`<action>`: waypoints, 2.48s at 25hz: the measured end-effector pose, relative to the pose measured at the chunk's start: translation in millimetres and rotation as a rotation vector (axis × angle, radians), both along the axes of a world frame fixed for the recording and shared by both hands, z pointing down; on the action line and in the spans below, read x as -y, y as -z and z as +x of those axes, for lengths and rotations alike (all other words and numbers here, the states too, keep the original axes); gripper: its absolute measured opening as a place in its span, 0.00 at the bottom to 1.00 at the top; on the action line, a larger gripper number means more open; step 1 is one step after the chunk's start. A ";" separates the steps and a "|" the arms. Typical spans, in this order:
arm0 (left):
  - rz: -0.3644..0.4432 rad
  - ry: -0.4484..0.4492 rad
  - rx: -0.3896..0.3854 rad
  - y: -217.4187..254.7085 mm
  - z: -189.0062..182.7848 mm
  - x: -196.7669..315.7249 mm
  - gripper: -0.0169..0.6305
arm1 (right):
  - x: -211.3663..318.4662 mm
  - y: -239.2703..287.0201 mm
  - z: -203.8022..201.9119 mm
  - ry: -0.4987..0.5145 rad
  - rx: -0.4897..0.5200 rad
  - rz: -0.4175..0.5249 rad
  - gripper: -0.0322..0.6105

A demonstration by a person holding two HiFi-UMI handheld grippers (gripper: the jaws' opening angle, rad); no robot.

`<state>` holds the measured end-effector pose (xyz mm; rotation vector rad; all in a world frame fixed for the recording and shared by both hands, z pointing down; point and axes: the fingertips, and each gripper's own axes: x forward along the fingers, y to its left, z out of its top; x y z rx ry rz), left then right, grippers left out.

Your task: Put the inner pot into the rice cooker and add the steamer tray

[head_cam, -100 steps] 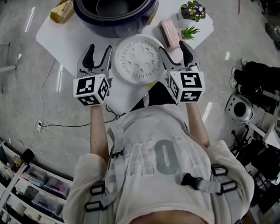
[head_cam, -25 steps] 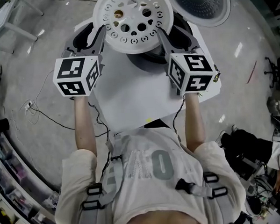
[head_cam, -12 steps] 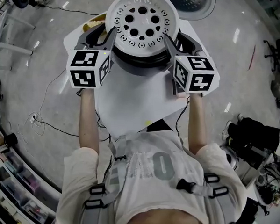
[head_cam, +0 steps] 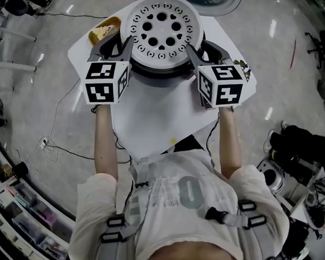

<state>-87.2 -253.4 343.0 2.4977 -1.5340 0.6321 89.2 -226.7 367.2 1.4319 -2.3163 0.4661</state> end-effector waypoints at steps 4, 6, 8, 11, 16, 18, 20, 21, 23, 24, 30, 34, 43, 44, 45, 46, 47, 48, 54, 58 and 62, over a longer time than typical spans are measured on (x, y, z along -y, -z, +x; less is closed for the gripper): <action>-0.021 -0.002 -0.009 -4.9 2.0 1.5 0.23 | -0.2 -1.8 2.0 0.002 0.016 -0.014 0.31; -0.034 -0.003 -0.001 -8.8 2.4 0.4 0.23 | -2.5 -3.5 2.1 -0.001 0.022 -0.020 0.30; -0.034 -0.002 0.007 -9.4 1.6 0.3 0.23 | -3.7 -3.7 1.0 -0.008 0.027 -0.023 0.30; -0.032 -0.002 0.026 -9.8 -0.3 2.4 0.23 | -3.3 -6.1 -0.8 -0.023 0.046 -0.045 0.30; -0.041 -0.008 0.092 -30.9 2.6 5.2 0.22 | -1.0 -14.9 -1.6 -0.052 0.027 -0.055 0.32; -0.038 -0.002 0.073 -32.4 4.9 4.9 0.21 | -0.6 -17.2 -2.1 -0.046 -0.096 -0.009 0.31; -0.039 0.004 0.054 -31.7 9.0 5.6 0.21 | -0.8 -17.7 -1.0 -0.048 -0.184 0.036 0.29; -0.040 0.005 0.054 -32.1 11.0 6.3 0.21 | -1.1 -17.7 -0.1 -0.053 -0.192 0.045 0.27; -0.037 0.007 0.061 -33.1 13.7 7.4 0.21 | -1.2 -17.8 1.6 -0.059 -0.181 0.049 0.26; -0.036 0.008 0.061 -33.3 14.3 7.8 0.21 | -1.1 -18.4 2.4 -0.057 -0.179 0.048 0.26; -0.037 0.009 0.052 -33.1 20.1 7.2 0.21 | -1.8 -19.1 8.9 -0.055 -0.178 0.050 0.26; -0.012 0.009 0.021 -22.2 22.0 7.9 0.21 | 0.0 -16.1 9.3 -0.037 -0.209 0.052 0.30; 0.231 0.051 -0.027 68.6 13.4 -4.7 0.21 | 3.7 70.7 -7.7 -0.023 -0.080 0.269 0.30; 0.271 0.058 -0.025 80.5 11.5 -9.9 0.21 | 2.3 81.6 -10.9 -0.020 -0.060 0.301 0.29; 0.313 0.065 -0.023 92.4 9.7 -15.9 0.21 | 0.5 92.1 -14.1 -0.017 -0.039 0.332 0.26; 0.357 0.075 -0.021 104.2 7.5 -22.6 0.19 | -1.5 102.3 -17.7 -0.014 -0.020 0.362 0.23; 0.400 0.090 -0.020 115.5 4.1 -29.9 0.16 | -3.4 111.8 -22.1 -0.009 -0.003 0.391 0.18; 0.442 0.110 -0.018 126.0 -0.6 -37.6 0.12 | -5.4 120.6 -27.7 0.000 0.014 0.418 0.14; 0.582 0.243 -0.078 160.7 -36.5 -89.3 0.06 | -29.4 154.5 -75.6 0.129 0.120 0.532 0.06; 0.611 0.357 -0.085 164.8 -65.5 -120.5 0.06 | -47.4 158.1 -116.6 0.238 0.144 0.553 0.06; 0.598 0.454 -0.086 151.9 -88.9 -146.5 0.06 | -66.5 144.6 -152.6 0.333 0.135 0.542 0.06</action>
